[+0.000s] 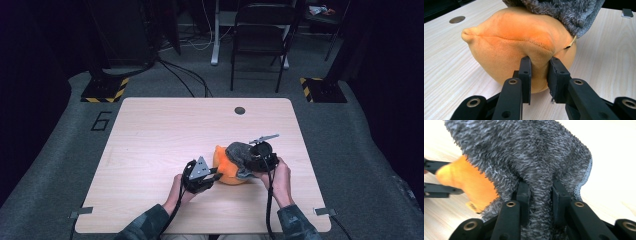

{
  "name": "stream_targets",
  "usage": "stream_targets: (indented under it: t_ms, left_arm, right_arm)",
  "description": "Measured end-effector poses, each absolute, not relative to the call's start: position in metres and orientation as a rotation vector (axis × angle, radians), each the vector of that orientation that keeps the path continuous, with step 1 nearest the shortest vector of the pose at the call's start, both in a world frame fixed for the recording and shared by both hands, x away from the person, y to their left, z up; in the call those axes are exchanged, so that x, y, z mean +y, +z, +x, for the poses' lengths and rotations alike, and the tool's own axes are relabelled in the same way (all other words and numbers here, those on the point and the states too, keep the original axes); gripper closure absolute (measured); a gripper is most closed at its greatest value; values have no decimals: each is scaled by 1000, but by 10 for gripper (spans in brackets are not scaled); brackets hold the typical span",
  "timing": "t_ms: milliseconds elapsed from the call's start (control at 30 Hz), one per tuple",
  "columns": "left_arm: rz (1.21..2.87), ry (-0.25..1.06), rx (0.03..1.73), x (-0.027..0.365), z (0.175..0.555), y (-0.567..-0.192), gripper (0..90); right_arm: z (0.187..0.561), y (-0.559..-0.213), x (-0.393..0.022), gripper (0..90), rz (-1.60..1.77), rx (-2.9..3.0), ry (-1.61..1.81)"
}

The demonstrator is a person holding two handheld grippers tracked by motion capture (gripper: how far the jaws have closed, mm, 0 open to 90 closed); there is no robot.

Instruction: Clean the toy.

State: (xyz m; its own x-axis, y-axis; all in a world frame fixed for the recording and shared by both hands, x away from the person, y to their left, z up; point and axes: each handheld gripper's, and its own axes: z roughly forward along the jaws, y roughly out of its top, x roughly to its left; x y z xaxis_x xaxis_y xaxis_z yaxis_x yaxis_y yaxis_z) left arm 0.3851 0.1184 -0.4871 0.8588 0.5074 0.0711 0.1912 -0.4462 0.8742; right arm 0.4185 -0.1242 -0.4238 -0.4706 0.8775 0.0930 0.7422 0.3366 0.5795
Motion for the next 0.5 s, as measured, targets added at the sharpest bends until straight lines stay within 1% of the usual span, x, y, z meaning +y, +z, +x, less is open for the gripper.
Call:
stream_targets:
  t_ms: [500]
  left_arm:
    - [2034, 390, 509, 120, 386, -487, 740]
  right_arm:
    - [431, -451, -151, 718, 1624, 2337, 738]
